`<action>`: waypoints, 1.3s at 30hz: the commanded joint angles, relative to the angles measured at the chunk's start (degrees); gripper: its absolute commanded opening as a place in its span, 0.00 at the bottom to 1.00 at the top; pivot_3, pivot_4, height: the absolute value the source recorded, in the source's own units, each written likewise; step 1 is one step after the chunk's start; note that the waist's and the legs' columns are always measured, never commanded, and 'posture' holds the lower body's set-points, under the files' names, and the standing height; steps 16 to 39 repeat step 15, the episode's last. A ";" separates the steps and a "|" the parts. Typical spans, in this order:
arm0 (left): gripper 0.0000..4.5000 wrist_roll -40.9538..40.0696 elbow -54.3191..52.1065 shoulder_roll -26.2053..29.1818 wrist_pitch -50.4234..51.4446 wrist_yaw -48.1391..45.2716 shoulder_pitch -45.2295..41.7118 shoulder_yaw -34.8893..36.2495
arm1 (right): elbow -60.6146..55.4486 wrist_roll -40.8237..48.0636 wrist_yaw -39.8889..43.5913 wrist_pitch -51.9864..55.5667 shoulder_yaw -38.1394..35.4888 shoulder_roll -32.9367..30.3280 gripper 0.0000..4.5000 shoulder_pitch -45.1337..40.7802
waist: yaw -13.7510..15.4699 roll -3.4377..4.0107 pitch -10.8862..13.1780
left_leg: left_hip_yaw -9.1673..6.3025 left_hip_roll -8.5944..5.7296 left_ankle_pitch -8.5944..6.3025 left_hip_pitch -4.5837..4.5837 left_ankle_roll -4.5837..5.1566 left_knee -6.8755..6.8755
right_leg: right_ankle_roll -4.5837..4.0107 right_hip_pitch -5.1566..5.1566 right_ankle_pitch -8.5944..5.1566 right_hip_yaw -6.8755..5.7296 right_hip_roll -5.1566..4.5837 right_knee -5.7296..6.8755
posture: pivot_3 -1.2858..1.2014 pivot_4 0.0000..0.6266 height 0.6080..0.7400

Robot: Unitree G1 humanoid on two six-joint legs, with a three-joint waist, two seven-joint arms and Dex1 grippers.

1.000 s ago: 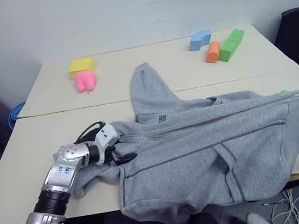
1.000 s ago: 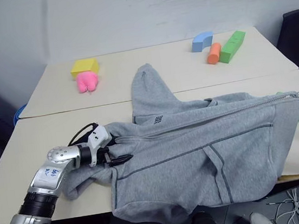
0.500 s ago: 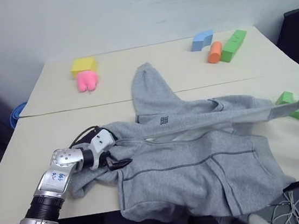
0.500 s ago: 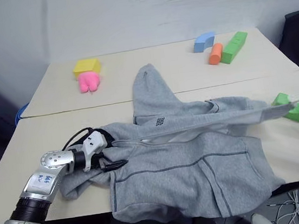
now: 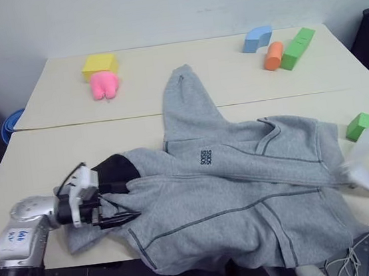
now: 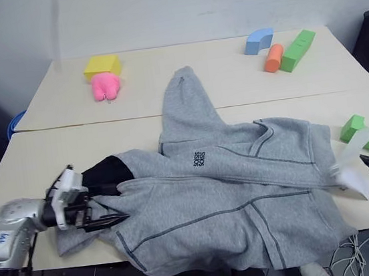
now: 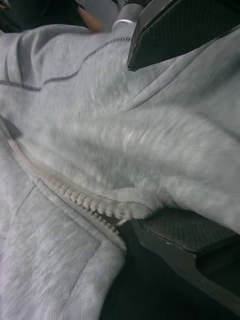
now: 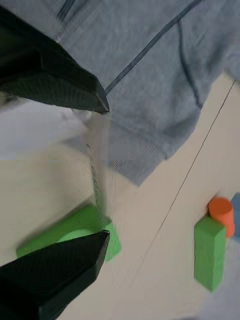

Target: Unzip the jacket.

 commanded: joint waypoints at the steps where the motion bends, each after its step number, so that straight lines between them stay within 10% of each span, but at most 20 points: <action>1: 1.00 0.52 -1.67 1.91 -5.37 -2.66 1.44 3.18 | -11.13 1.39 6.30 -1.79 1.90 0.55 0.99 -0.06 | 0.07 -0.11 0.07 | 0.00 -0.01 -0.01 -0.01 0.00 0.01 | 0.03 0.01 0.02 0.00 -0.01 -0.06 | 0.52 0.24 1.00; 11: 1.00 3.22 -5.60 4.46 -12.80 -3.29 10.73 7.50 | -23.45 -4.16 16.20 -9.20 18.01 10.64 0.99 6.98 | 1.83 -0.46 0.29 | -0.10 -0.11 -0.12 -0.84 -0.02 0.14 | 0.04 -0.66 0.03 -0.40 0.13 0.24 | 0.52 0.24 1.00; 39: 1.00 2.34 -8.11 3.17 -13.21 -1.19 13.71 9.14 | -16.74 -7.78 14.18 -16.17 17.78 15.86 0.99 4.28 | 1.98 -0.62 0.44 | -0.04 -0.19 -0.36 -0.86 0.33 0.87 | 0.37 -0.31 0.21 -0.60 0.09 0.14 | 0.52 0.24 1.00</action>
